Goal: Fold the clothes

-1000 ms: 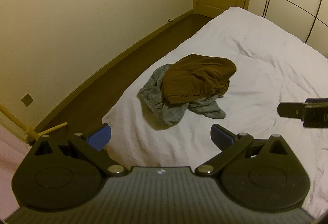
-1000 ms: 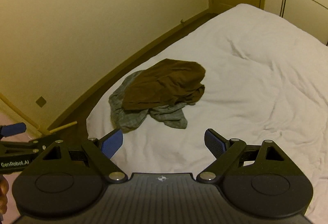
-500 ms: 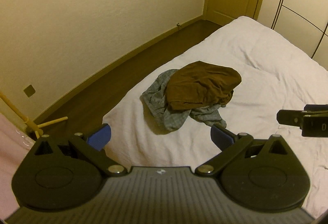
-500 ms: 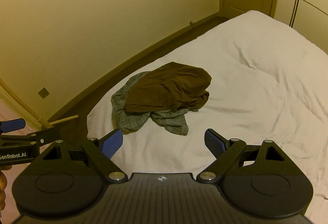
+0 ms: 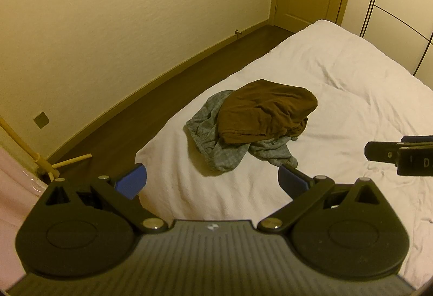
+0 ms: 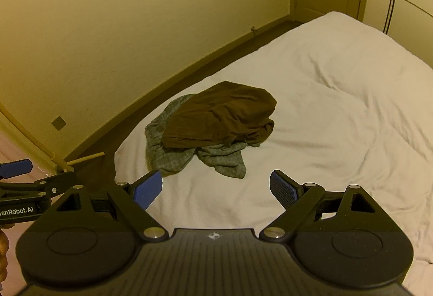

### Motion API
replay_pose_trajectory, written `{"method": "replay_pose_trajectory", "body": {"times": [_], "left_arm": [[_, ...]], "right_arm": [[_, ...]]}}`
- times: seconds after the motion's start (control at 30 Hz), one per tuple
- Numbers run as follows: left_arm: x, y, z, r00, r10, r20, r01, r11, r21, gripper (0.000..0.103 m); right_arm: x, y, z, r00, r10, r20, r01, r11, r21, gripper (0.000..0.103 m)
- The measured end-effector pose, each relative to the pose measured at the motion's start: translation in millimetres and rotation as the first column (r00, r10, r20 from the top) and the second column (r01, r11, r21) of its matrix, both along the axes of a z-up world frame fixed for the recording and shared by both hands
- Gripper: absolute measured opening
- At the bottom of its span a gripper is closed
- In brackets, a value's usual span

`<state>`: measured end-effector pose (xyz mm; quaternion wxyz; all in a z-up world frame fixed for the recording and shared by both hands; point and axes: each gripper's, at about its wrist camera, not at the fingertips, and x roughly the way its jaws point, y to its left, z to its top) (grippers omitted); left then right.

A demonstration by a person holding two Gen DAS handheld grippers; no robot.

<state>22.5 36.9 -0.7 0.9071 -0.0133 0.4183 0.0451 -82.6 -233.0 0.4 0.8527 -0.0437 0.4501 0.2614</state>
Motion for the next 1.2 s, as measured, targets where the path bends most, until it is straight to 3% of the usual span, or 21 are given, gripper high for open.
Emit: {"method": "replay_pose_trajectory", "body": {"times": [1.2], "left_arm": [[9.9,1.3,-0.6,1.000,-0.018,-0.010,0.018,1.000,0.011,0.102]], "right_arm": [[2.5,-4.0,-2.4,1.000,-0.021,-0.007,0.021,1.000,0.000,0.089]]}}
